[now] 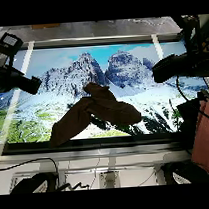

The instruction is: Fold the clothes and pants, and hang the long-sleeved shirts on hangers.

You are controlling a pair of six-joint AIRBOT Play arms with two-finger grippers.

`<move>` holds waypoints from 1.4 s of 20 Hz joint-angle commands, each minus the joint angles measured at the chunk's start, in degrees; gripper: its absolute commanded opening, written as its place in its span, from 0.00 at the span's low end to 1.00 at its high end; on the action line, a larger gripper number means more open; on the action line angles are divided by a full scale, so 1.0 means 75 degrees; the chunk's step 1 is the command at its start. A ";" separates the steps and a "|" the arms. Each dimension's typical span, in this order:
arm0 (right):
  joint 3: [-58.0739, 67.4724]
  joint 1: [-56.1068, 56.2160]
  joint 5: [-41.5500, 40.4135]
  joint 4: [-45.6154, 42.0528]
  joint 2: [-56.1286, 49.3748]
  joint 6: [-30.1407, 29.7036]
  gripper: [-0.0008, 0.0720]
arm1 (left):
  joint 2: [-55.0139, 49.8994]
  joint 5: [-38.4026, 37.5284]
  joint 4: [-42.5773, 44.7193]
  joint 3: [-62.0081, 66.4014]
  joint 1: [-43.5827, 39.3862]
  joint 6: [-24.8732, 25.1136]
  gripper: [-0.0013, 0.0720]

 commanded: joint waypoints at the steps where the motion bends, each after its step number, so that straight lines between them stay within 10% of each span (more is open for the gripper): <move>1: 0.0000 0.0003 0.0003 0.0003 0.0003 0.0003 0.03 | 0.0006 0.0000 0.0000 0.0003 0.0006 0.0003 0.94; 21: -0.0105 -0.0726 -0.0353 -0.1309 -0.0280 0.0003 0.03 | -0.0160 -0.0067 -0.0379 -0.0003 0.0009 0.0070 0.93; 24: -0.0210 -0.1335 0.0099 -0.1306 -0.0647 0.0000 0.03 | -0.0527 -0.1000 0.0950 -0.0067 0.0076 -0.0539 0.59; 28: -0.0790 -0.1821 0.0178 -0.1300 -0.0909 -0.0017 0.03 | -0.1174 -0.2331 0.1075 -0.0417 0.0901 -0.1032 0.49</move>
